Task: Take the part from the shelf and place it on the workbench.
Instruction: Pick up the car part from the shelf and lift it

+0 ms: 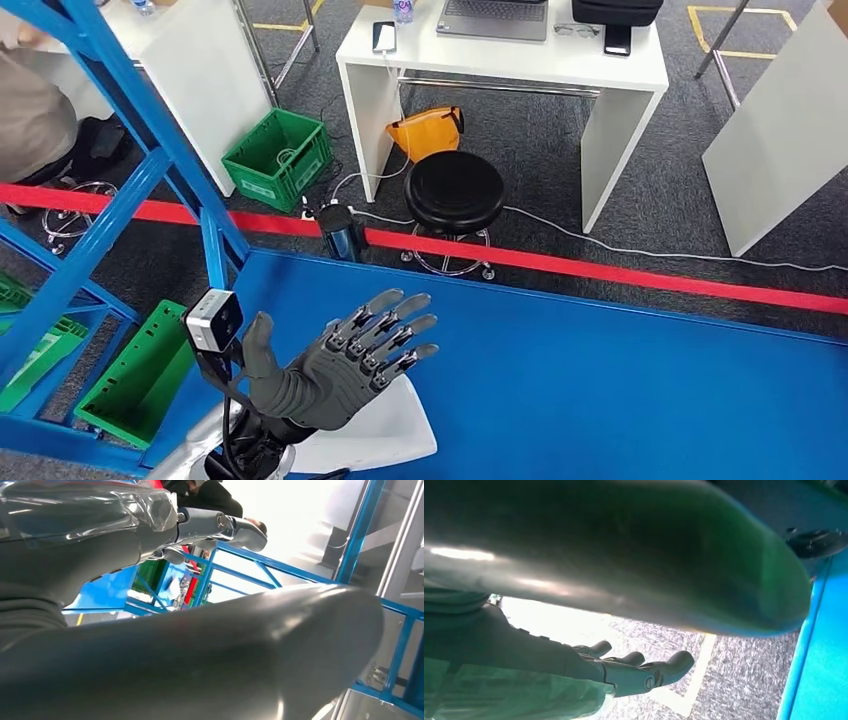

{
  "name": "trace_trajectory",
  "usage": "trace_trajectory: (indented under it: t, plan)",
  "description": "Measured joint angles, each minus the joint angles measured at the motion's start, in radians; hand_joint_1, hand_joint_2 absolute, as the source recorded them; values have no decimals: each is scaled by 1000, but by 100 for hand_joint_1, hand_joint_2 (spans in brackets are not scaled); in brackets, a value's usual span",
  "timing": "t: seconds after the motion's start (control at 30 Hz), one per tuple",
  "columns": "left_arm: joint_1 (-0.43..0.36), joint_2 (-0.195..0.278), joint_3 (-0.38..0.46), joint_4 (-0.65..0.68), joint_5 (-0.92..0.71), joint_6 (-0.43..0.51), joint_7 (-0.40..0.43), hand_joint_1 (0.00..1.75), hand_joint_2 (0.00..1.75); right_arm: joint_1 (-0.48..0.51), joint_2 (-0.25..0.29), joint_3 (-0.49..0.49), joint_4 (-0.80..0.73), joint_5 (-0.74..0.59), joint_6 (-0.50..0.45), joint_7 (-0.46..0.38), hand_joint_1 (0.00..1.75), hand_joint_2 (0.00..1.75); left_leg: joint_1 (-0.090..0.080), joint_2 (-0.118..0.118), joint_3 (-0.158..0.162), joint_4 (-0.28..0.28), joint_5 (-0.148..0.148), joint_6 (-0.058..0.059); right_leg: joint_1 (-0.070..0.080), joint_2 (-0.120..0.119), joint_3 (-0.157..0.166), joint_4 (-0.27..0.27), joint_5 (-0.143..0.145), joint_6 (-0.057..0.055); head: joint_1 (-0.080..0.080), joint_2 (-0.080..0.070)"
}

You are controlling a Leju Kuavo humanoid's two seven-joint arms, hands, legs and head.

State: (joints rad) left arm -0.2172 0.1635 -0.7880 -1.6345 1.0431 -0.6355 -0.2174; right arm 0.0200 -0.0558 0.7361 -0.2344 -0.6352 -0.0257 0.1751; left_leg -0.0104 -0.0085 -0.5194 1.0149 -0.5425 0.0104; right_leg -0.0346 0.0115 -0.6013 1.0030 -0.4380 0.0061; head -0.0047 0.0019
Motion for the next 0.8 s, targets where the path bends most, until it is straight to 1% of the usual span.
trace_trajectory:
  t: [0.03, 0.1, 0.13, 0.17, 0.2, 0.23, 0.27, 0.3, 0.33, 0.37, 0.4, 0.43, 0.47, 0.5, 0.53, 0.6, 0.63, 0.67, 0.7, 0.73, 0.77, 0.8]
  plan:
    - [0, 0, 0, 0, 0, -1, -1, 0, 0, 1, 0, 1, 1, 0, 0, 1, 0, 0, 4, 1, -31, 54, -23, -7, -1, 2, 1, -1, -2, -5, 0, 0]
    - [1, 0, 2, 1, -4, -1, -10, 0, 0, 1, -1, 4, 2, 2, 1, 10, 0, 0, 13, 3, -124, 196, -73, -19, -1, 5, 2, 0, -7, -11, 0, 0]
    - [2, 0, 3, 3, -5, -1, -18, 0, 0, 2, -2, 6, 3, 5, 2, 16, 0, 0, 17, 3, -163, 245, -80, -23, -1, 6, 3, 0, -9, -12, 0, 0]
    - [2, 0, 5, 5, -6, -2, -26, 0, 0, 2, -4, 9, 4, 8, 3, 22, 0, 0, 20, 4, -187, 261, -67, -24, -1, 8, 5, 0, -11, -12, 0, 0]
    - [2, 0, 8, 7, -4, -3, -31, 0, 0, 2, -7, 11, 5, 11, 5, 25, 0, 0, 22, 4, -189, 235, -35, -22, -1, 10, 8, 0, -12, -12, -1, 0]
    - [1, -1, 10, 8, -1, -7, -34, 0, 0, 1, -10, 13, 6, 13, 8, 26, 0, 0, 22, 5, -172, 175, 9, -18, 0, 12, 10, 0, -12, -11, -1, 0]
    - [-1, -2, 13, 8, 3, -10, -36, 0, 0, 1, -13, 14, 6, 15, 9, 27, 0, 0, 21, 7, -144, 99, 51, -12, 0, 15, 12, -1, -12, -10, -1, 0]
    - [-3, -3, 15, 8, 7, -13, -38, 0, 0, 1, -16, 16, 7, 16, 10, 27, 0, 0, 19, 7, -120, 37, 84, -6, 3, 17, 13, -1, -12, -7, 0, 0]
    - [-5, -4, 17, 8, 10, -16, -41, 0, 0, 1, -20, 17, 7, 17, 11, 27, 0, 0, 16, 7, -104, -4, 102, 1, 4, 20, 13, -1, -12, -3, 0, 0]
    - [-6, -5, 19, 9, 11, -17, -44, 0, 0, 0, -23, 20, 7, 18, 11, 27, 0, 0, 13, 6, -98, -21, 110, 6, 5, 21, 13, -2, -12, 3, 0, 0]
    - [-6, -6, 20, 9, 12, -17, -47, 0, 0, 0, -27, 22, 7, 19, 11, 27, 0, 0, 10, 5, -99, -21, 111, 11, 6, 22, 14, -4, -12, 11, 0, 0]
    - [-6, -6, 22, 8, 12, -18, -51, 0, 0, -1, -30, 25, 7, 20, 11, 27, 0, 0, 10, 4, -94, -27, 116, 17, 5, 22, 15, -6, -11, 18, 0, 0]
    - [-6, -8, 23, 8, 11, -17, -53, 0, 0, -2, -34, 28, 7, 22, 11, 27, 0, 0, 11, 4, -88, -35, 123, 22, 5, 18, 13, -2, -13, 23, 1, 0]
    - [-6, -10, 24, 8, 11, -17, -56, 0, 0, -3, -37, 31, 7, 23, 11, 27, 0, 0, 12, 4, -82, -44, 131, 29, 6, 14, 6, 15, -26, 23, 1, 0]
    - [-6, -12, 25, 8, 11, -16, -58, 0, 0, -6, -40, 33, 7, 24, 11, 27, 0, 0, 13, 5, -77, -52, 139, 35, 7, 9, -10, 55, -50, 19, 2, 0]
    - [-3, -14, 27, 8, 9, -14, -60, 0, 0, -13, -45, 37, 7, 26, 11, 27, 0, 0, 9, 8, -81, -54, 147, 43, 7, 2, -61, 180, -117, 7, 3, 0]
    - [-2, -14, 27, 8, 7, -12, -60, 0, 0, -18, -47, 38, 7, 27, 11, 27, 0, 0, 6, 8, -85, -54, 150, 44, 7, 2, -82, 238, -142, 7, 3, 0]
    - [-1, -14, 28, 8, 5, -11, -60, 0, 0, -21, -49, 39, 7, 27, 11, 27, 0, 0, 5, 8, -89, -53, 153, 44, 7, 1, -88, 266, -152, 11, 3, 0]
    - [0, -14, 29, 8, 3, -10, -60, 0, 0, -25, -51, 40, 7, 27, 10, 27, 0, 0, 4, 7, -94, -53, 157, 43, 7, 0, -74, 255, -147, 18, 3, 0]
    - [1, -15, 30, 8, 0, -7, -60, 0, 0, -28, -52, 42, 7, 27, 10, 27, 0, 0, 4, 6, -98, -50, 160, 41, 7, 0, -39, 205, -130, 27, 3, 0]
    - [1, -15, 31, 7, -2, -5, -60, 0, 0, -32, -53, 43, 6, 27, 10, 27, 0, 0, 4, 4, -103, -46, 163, 39, 6, -1, 9, 130, -112, 34, 3, 0]
    - [1, -15, 31, 5, -5, -2, -60, 0, 0, -35, -54, 45, 6, 27, 9, 27, 0, 0, 2, 3, -110, -40, 165, 35, 7, 0, 52, 68, -94, 36, 3, 0]
